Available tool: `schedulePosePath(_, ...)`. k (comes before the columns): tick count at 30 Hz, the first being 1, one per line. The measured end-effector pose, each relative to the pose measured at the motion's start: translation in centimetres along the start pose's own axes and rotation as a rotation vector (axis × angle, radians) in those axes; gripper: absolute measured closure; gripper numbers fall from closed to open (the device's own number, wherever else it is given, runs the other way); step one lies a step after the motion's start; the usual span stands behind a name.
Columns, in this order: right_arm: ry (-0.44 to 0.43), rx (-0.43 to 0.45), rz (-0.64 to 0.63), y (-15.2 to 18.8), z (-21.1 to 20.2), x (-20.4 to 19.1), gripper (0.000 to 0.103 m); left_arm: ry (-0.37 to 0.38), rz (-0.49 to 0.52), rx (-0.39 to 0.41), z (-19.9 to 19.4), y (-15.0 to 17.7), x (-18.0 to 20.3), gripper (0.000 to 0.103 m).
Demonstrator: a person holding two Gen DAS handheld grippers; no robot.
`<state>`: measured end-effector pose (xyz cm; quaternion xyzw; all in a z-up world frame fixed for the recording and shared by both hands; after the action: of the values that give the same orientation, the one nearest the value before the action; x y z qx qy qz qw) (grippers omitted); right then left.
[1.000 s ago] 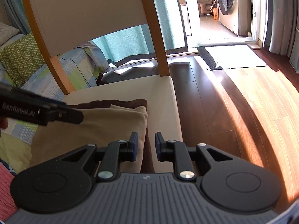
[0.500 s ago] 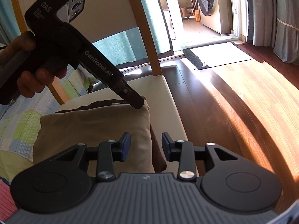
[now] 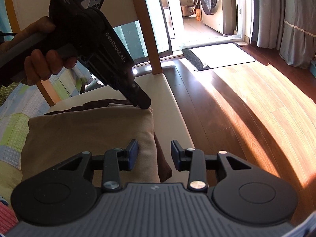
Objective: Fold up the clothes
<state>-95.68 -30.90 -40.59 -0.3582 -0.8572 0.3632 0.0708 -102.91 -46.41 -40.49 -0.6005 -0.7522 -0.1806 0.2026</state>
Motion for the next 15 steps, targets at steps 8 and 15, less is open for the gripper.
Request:
schedulePosePath(8, -0.042, -0.026, -0.049, 0.2, 1.0, -1.6, 0.079, 0.020, -0.029, 0.042, 0.3, -0.5, -1.3, 0.103)
schedulePosePath(15, -0.029, -0.048, -0.041, 0.3, 1.5, -1.3, 0.079, -0.073, 0.070, 0.123, 0.2, -1.0, -1.2, 0.103)
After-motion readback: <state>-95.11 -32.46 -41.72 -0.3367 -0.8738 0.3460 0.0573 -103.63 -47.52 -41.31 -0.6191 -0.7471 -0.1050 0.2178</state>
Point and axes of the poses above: each gripper's, at about its wrist camera, not at the fingertips, and z roughly the way its jaws point, x to its right, y to its underside, the point moved 7 cm from there along z, roughly the way its jaws point, and after that the axes turned 8 degrees about -z, right-handed, at the moved point
